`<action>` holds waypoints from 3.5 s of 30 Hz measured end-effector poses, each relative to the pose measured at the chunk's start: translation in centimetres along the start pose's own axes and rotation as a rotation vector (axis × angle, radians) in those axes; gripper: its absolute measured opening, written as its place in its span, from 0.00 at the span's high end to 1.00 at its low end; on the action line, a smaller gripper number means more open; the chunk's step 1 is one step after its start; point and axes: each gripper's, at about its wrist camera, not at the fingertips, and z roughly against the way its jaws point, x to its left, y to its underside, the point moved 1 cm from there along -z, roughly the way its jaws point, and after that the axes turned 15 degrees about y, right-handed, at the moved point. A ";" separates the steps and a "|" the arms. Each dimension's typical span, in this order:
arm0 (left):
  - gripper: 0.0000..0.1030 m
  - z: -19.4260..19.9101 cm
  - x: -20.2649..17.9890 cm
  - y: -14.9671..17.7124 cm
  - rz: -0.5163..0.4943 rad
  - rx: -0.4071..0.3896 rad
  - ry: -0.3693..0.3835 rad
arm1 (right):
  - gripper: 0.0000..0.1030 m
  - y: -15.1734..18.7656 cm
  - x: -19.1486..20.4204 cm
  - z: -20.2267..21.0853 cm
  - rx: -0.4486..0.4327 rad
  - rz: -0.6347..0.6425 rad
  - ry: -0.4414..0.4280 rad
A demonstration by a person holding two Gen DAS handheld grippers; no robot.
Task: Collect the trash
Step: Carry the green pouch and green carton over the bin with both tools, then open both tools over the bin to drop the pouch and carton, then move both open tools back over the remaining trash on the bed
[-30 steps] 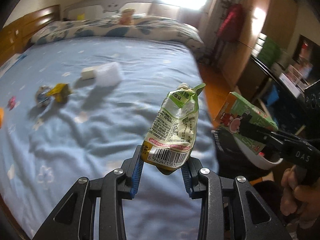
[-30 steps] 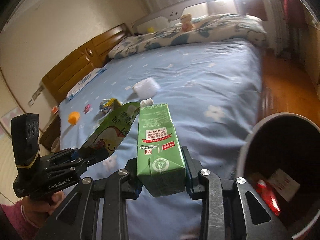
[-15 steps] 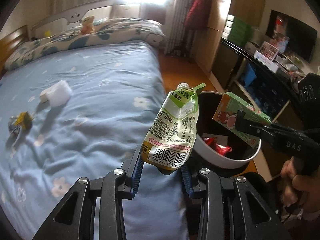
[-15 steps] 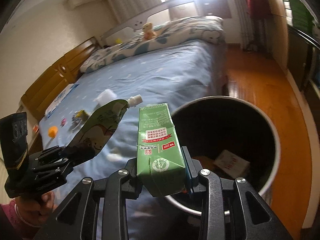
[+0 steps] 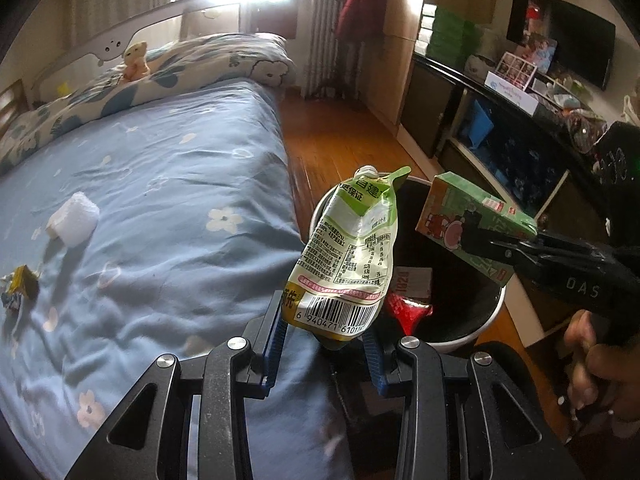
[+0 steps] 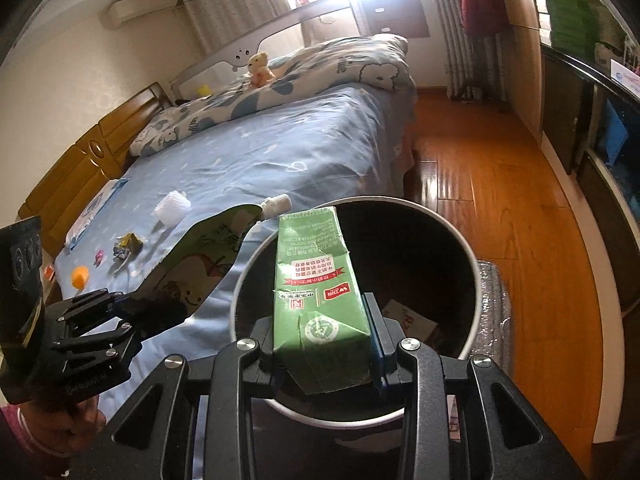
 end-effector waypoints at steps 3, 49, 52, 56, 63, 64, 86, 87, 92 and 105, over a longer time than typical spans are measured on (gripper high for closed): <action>0.67 -0.8 -0.4 -0.5 -0.004 0.012 0.001 | 0.68 0.1 -0.4 0.0 0.002 -0.004 0.006; 0.48 -2.6 -0.2 -1.4 0.031 0.020 0.039 | 0.53 -1.1 -2.4 -3.0 0.071 -0.016 0.046; 0.48 -1.5 1.1 -0.4 0.071 0.005 0.030 | 0.48 -1.2 -1.7 -2.5 0.051 -0.021 0.031; 0.45 0.2 3.2 1.1 0.135 -0.012 -0.008 | 0.39 -1.4 0.4 -1.7 0.027 -0.012 -0.009; 0.44 4.1 7.8 4.3 0.276 -0.049 -0.081 | 0.30 -1.7 5.5 -1.5 0.014 0.035 -0.088; 0.44 4.9 8.7 4.9 0.301 -0.057 -0.097 | 0.30 -1.7 6.5 -1.6 0.016 0.049 -0.103; 0.44 13.4 20.9 10.6 0.558 -0.149 -0.321 | 0.28 -1.8 25.2 -6.8 0.089 0.285 -0.272; 0.44 13.6 21.4 10.6 0.566 -0.148 -0.329 | 0.28 -1.8 25.8 -7.2 0.089 0.295 -0.275; 0.44 13.4 23.9 10.6 0.589 -0.144 -0.353 | 0.28 -2.2 27.7 -8.8 0.094 0.320 -0.269; 0.41 12.3 29.9 8.8 0.619 -0.144 -0.395 | 0.28 -5.2 32.3 -14.1 0.120 0.326 -0.285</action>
